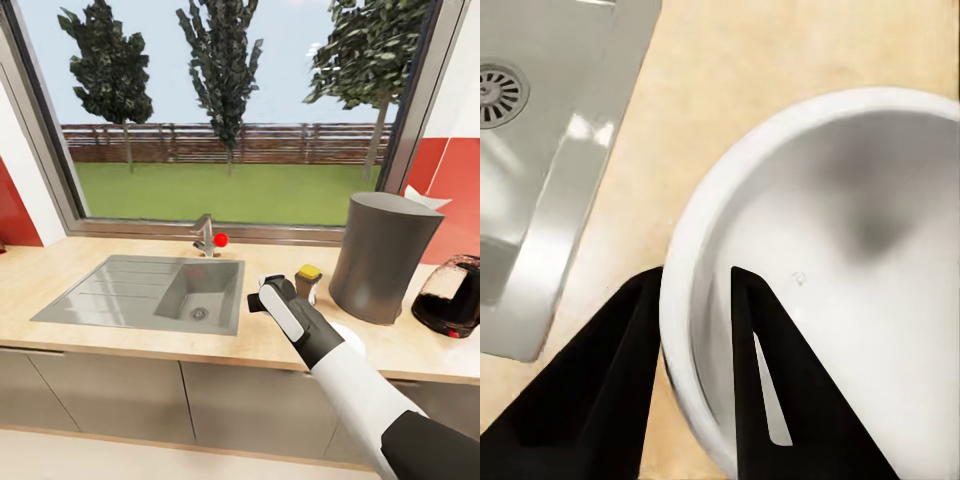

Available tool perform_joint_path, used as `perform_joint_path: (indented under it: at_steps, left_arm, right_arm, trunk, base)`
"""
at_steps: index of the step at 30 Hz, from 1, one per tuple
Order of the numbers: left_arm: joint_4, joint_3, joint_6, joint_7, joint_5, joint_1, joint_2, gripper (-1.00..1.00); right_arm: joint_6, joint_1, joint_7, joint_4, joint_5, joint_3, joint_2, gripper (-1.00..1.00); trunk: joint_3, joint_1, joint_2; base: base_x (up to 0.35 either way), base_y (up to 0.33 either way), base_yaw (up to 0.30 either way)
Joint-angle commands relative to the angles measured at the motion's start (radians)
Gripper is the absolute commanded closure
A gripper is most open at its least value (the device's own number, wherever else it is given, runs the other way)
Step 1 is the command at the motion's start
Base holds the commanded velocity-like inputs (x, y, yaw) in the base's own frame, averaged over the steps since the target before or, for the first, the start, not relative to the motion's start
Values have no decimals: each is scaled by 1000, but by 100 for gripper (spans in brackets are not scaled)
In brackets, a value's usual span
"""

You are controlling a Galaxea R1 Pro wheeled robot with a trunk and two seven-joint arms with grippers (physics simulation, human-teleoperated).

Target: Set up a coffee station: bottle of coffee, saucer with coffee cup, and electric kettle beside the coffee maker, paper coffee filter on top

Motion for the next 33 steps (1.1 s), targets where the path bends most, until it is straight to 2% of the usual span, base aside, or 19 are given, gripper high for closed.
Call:
perform_joint_path:
  at_steps: [1,9,23,33]
  left_arm:
    - [1,-8,1,-3,11,-1,0,-100]
    - [1,-8,0,-3,11,-1,0,-100]
    - [1,-8,0,-3,11,-1,0,-100]
    - [1,-8,0,-3,11,-1,0,-100]
  right_arm:
    - [1,-1,-9,-1,-9,2,0,100]
    - [1,-1,-7,-1,-9,3,0,100]
    - [1,-1,-5,-2,-9,7,0,100]
    - [1,-1,-4,-1,-9,7,0,100]
  trunk:
    - [-1,0,-1]
    - [-1,0,-1]
    - [-1,0,-1]
    - [-1,0,-1]
  base:
    - [-126,-202,0]
    - [-157,-175,0]
    - [-20,-33,0]
    - [-42,-210,0]
